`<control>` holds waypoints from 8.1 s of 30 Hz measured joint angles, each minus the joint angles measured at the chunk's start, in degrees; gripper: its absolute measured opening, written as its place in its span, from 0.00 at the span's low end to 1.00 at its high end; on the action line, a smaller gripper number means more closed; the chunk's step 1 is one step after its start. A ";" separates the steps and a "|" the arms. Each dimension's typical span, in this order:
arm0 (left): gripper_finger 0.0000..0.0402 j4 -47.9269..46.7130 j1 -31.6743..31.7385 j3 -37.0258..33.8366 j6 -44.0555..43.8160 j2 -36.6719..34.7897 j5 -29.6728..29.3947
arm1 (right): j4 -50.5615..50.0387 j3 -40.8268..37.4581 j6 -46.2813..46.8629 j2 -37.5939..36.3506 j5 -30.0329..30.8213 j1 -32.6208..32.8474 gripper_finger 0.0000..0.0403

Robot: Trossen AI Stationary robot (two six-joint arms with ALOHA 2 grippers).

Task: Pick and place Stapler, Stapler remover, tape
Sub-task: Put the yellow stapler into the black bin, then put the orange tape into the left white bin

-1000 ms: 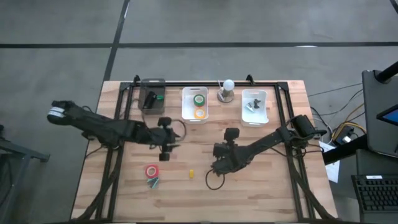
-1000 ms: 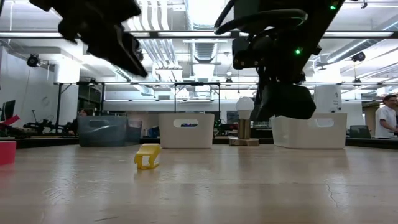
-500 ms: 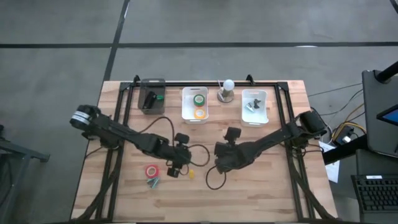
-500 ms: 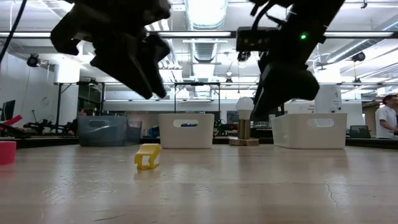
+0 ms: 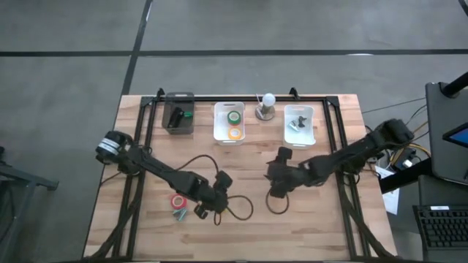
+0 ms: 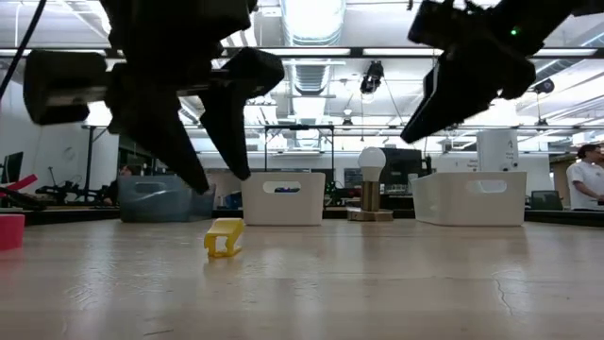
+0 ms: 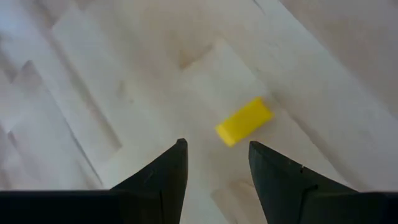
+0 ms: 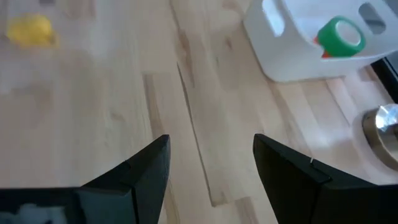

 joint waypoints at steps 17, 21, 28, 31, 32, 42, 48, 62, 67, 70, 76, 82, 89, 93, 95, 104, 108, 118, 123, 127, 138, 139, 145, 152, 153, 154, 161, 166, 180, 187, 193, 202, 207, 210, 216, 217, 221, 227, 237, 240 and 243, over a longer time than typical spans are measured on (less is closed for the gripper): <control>0.40 1.97 -2.33 1.24 12.78 5.39 -0.98 | 13.02 -10.07 -2.44 -11.59 -1.44 0.02 0.56; 0.36 3.33 -2.32 1.24 13.15 5.93 -0.96 | 13.12 -10.05 -2.62 -11.19 -1.44 0.02 0.56; 0.30 3.71 -2.28 0.98 12.01 5.99 -0.89 | 12.86 -10.05 -2.62 -10.67 -2.36 0.00 0.56; 0.28 4.51 -2.27 0.85 11.71 6.10 -0.35 | 13.01 -10.05 -2.79 -10.64 -2.51 0.02 0.56; 0.27 5.13 -2.22 0.80 11.41 6.32 0.21 | 13.02 -10.05 -2.80 -10.59 -2.53 0.02 0.56; 0.25 6.27 -2.26 0.61 7.93 8.15 0.75 | 13.38 -10.05 -3.02 -10.59 -2.53 0.02 0.56; 0.25 6.21 -2.23 0.61 4.10 8.17 0.92 | 13.62 -10.05 -3.06 -10.59 -2.53 0.02 0.56; 0.35 4.30 0.71 0.65 -15.67 8.30 7.07 | 13.75 -10.05 -3.06 -10.59 -2.53 0.01 0.56; 0.36 4.26 0.91 0.65 -16.40 8.30 7.32 | 13.77 -10.05 -3.06 -10.59 -2.53 0.02 0.56; 0.32 4.26 0.91 0.65 -16.67 8.30 7.41 | 13.77 -10.05 -3.06 -10.59 -2.53 0.02 0.56; 0.21 4.18 0.84 0.65 -18.07 8.27 7.01 | 13.77 -10.05 -3.06 -10.59 -2.53 0.02 0.56; 0.17 0.90 1.12 0.54 -18.25 7.06 1.41 | 13.77 -10.05 -3.06 -10.59 -2.53 0.02 0.56; 0.21 -14.29 1.89 0.52 -18.48 0.18 -20.93 | 14.01 -10.03 -3.04 -10.59 -2.53 0.02 0.56; 0.20 -24.89 4.17 0.46 -21.28 -5.43 -35.82 | 14.04 -10.03 -3.04 -10.59 -2.51 0.02 0.56; 0.19 -29.88 6.39 0.46 -24.43 -8.08 -39.89 | 14.12 -10.03 -3.04 -10.59 -2.53 0.02 0.56; 0.21 -31.78 26.17 -1.76 -38.84 -19.56 -42.60 | 14.66 -10.03 -2.84 -10.59 -2.53 0.00 0.56; 0.20 -28.73 38.28 -4.85 -40.47 -22.36 -37.92 | 14.77 -10.03 -2.84 -10.57 -2.53 0.01 0.56; 0.21 -5.96 60.29 -15.96 -30.32 -22.27 -15.19 | 15.43 -10.03 -3.04 -10.56 -2.53 0.01 0.56; 0.20 -2.88 62.26 -18.28 -30.32 -22.27 -14.57 | 15.43 -10.03 -3.04 -10.56 -2.51 0.00 0.56; 0.21 -2.70 62.29 -18.82 -31.60 -22.27 -12.05 | 15.43 -10.05 -3.05 -10.56 -2.52 0.00 0.56; 0.24 -3.32 61.91 -20.28 -34.48 -22.34 -7.35 | 15.43 -10.09 -3.05 -10.56 -2.49 0.00 0.56; 0.25 -3.64 61.91 -20.28 -34.62 -22.41 -7.12 | 15.41 -10.09 -3.06 -10.56 -2.49 0.00 0.56; 0.39 -4.70 61.89 -20.15 -34.83 -22.83 -6.95 | 15.41 -10.12 -3.06 -10.56 -2.47 0.00 0.56; 0.51 -5.59 61.55 -19.93 -34.80 -24.27 -5.91 | 15.41 -10.14 -3.47 -10.56 -2.45 0.00 0.56; 0.52 -6.70 61.37 -19.64 -34.93 -24.85 -5.00 | 15.41 -10.14 -3.47 -10.56 -2.47 0.00 0.56; 0.53 -7.96 61.01 -19.27 -35.25 -25.49 -3.82 | 15.41 -10.14 -3.47 -10.56 -2.45 0.00 0.56; 0.53 -12.79 54.23 -18.71 -36.62 -34.05 6.68 | 15.38 -10.14 -3.47 -10.56 -2.45 0.00 0.56; 0.53 -16.03 44.03 -19.32 -39.40 -40.87 8.23 | 15.39 -10.14 -3.47 -10.56 -2.45 0.00 0.56; 0.53 -20.27 5.52 -23.88 -58.12 -39.86 8.54 | 15.47 -10.14 -3.26 -10.56 -2.43 0.00 0.56; 0.53 -20.61 -4.11 -25.88 -68.68 -33.12 7.51 | 15.50 -10.14 -3.28 -10.56 -2.43 0.00 0.56; 0.53 -18.57 -4.49 -25.90 -70.73 -27.13 7.45 | 15.57 -10.16 -3.26 -10.56 -2.43 0.00 0.56; 0.53 -16.08 -4.53 -25.88 -70.58 -21.26 11.92 | 15.52 -10.15 -2.99 -10.56 -2.43 0.00 0.56; 0.53 -15.92 -4.52 -25.92 -70.58 -19.63 11.80 | 15.50 -10.16 -2.99 -10.56 -2.43 0.00 0.56; 0.53 -15.97 -4.49 -26.01 -70.56 -18.69 11.80 | 15.48 -10.16 -2.99 -10.56 -2.43 0.00 0.56; 0.53 -15.59 -4.49 -26.01 -70.09 -17.86 11.67 | 15.50 -10.16 -2.99 -10.56 -2.43 0.00 0.56; 0.53 -15.54 -4.49 -26.01 -69.95 -17.87 11.67 | 15.48 -10.14 -2.99 -10.56 -2.43 0.00 0.56; 0.53 -15.24 -4.49 -26.01 -69.79 -17.99 11.61 | 15.50 -10.16 -2.99 -10.56 -2.43 0.00 0.56; 0.53 -15.08 -4.49 -26.01 -69.81 -17.99 11.19 | 15.52 -10.16 -2.99 -10.56 -2.43 0.00 0.56; 0.33 -8.80 -4.10 -26.01 -66.95 -18.03 2.08 | 15.61 -10.16 -2.99 -10.56 -2.43 0.00 0.56; 0.21 -6.15 -3.26 -26.01 -63.97 -18.03 -0.77 | 15.65 -10.16 -2.99 -10.56 -2.40 0.00 0.56; 0.10 -5.26 -1.85 -25.51 -60.36 -18.03 -1.07 | 15.67 -10.16 -2.99 -10.56 -2.40 0.00 0.56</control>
